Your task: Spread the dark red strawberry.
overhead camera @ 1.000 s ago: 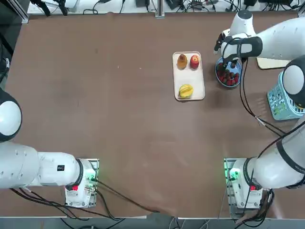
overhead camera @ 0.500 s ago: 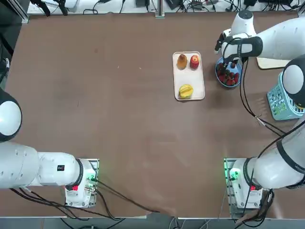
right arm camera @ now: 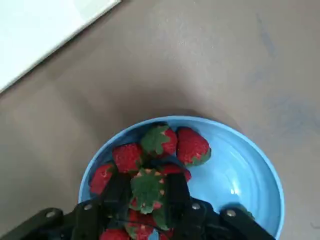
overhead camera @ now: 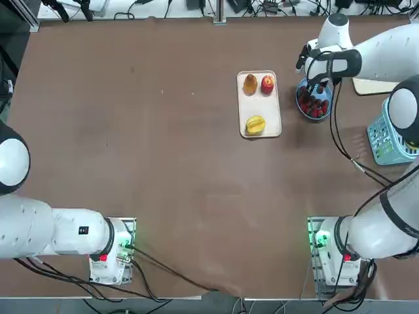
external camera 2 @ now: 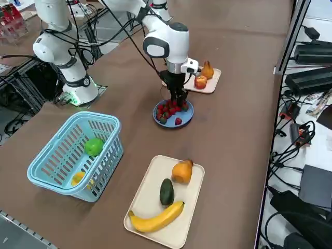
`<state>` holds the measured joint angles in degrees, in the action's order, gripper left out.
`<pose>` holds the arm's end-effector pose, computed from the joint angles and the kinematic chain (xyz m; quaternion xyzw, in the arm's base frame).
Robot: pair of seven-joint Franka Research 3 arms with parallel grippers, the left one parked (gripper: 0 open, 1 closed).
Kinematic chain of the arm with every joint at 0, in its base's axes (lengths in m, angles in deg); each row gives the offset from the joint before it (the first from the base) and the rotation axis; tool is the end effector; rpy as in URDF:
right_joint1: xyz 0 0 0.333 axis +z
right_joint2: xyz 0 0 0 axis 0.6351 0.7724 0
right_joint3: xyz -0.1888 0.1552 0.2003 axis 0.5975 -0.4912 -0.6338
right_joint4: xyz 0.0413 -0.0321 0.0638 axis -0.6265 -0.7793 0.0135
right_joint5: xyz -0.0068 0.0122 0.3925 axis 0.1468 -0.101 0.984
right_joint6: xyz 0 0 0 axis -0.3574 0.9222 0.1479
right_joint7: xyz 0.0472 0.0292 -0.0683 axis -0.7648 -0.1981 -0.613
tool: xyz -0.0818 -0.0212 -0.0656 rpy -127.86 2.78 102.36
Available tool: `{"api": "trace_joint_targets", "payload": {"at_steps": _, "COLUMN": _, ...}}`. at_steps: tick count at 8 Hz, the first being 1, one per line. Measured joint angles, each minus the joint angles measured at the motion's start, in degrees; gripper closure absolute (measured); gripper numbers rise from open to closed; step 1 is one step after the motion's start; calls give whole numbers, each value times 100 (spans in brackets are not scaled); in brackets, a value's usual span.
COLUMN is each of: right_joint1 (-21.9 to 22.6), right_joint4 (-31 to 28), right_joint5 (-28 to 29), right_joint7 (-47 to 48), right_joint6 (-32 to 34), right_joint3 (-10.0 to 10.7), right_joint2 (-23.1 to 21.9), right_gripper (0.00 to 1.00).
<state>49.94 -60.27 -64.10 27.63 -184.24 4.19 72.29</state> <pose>0.5659 0.0723 0.2272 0.8720 0.4870 -0.0472 0.0149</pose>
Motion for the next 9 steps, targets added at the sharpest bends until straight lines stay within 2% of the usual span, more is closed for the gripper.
{"api": "trace_joint_targets", "payload": {"at_steps": 4, "right_joint1": -154, "right_joint4": 707, "right_joint5": 0, "right_joint7": -22, "right_joint6": 818, "right_joint3": 27, "right_joint2": -115, "right_gripper": 61}}
{"api": "trace_joint_targets", "payload": {"at_steps": 9, "right_joint1": -359, "right_joint4": 1392, "right_joint5": 2, "right_joint7": -70, "right_joint6": 826, "right_joint3": 35, "right_joint2": 657, "right_gripper": 60}}
